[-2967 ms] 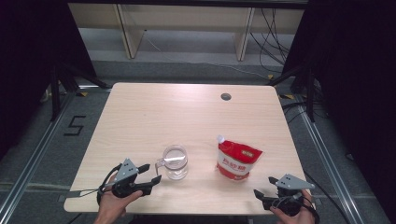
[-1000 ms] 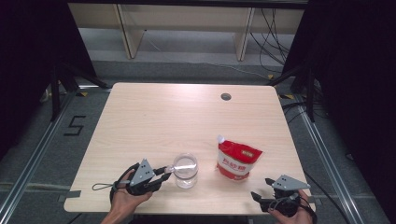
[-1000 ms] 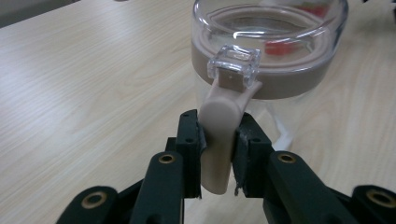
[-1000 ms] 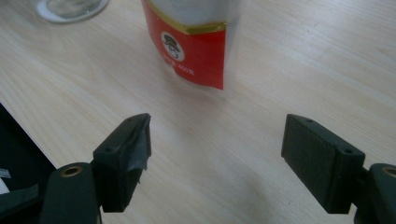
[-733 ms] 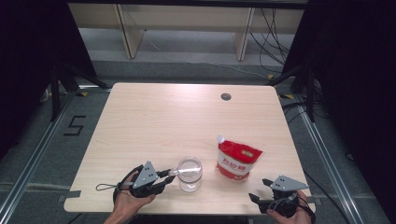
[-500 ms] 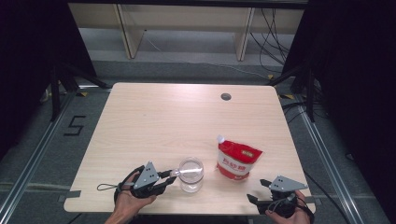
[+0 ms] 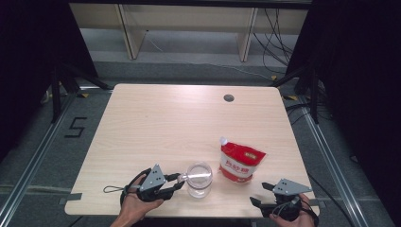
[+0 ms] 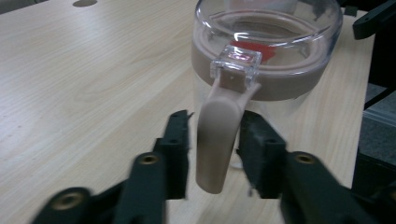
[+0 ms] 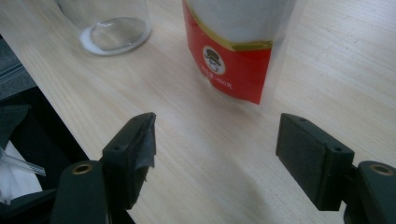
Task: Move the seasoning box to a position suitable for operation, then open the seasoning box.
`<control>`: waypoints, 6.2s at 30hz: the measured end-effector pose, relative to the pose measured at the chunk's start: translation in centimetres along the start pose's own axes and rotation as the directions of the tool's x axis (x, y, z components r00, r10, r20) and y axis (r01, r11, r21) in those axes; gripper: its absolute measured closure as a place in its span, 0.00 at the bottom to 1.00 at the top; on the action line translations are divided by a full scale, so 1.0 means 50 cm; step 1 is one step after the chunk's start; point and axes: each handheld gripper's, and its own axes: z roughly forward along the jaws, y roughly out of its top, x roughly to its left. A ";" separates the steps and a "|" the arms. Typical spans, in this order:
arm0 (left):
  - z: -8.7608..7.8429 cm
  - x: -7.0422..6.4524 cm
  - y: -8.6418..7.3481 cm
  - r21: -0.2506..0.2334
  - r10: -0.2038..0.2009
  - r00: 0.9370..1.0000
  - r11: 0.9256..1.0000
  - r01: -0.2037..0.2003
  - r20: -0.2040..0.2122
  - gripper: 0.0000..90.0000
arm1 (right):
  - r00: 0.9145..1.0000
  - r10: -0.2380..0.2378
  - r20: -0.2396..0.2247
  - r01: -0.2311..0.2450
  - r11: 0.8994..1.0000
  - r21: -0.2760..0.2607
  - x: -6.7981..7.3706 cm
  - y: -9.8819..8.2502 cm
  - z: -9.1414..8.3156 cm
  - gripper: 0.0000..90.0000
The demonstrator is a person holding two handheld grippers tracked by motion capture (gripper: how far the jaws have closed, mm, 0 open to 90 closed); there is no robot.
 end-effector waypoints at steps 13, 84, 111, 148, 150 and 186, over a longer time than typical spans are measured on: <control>-0.054 -0.012 0.020 -0.005 -0.019 1.000 1.000 0.019 -0.012 0.38 | 1.000 0.006 0.003 -0.006 1.000 -0.007 0.001 0.000 0.001 0.32; -0.035 -0.007 0.071 -0.088 -0.045 0.999 0.995 0.045 0.011 0.98 | 0.994 -0.075 -0.082 0.066 0.992 -0.109 0.089 0.028 0.002 0.68; -0.033 -0.002 0.053 -0.096 -0.032 0.999 0.995 0.031 -0.016 0.98 | 0.992 -0.091 -0.091 0.078 0.987 -0.139 0.098 0.043 0.018 0.77; -0.032 -0.005 0.051 -0.100 -0.059 0.998 0.993 0.056 -0.019 0.98 | 0.951 -0.252 -0.179 0.194 0.937 -0.290 0.166 0.193 0.116 1.00; -0.032 -0.005 0.051 -0.101 -0.064 0.998 0.993 0.062 -0.019 0.98 | 0.948 -0.259 -0.185 0.196 0.933 -0.302 0.171 0.200 0.119 1.00; -0.078 0.024 -0.032 0.045 -0.112 0.991 0.992 0.116 -0.072 0.29 | 0.932 -0.296 -0.207 0.220 0.920 -0.325 0.223 0.231 0.144 1.00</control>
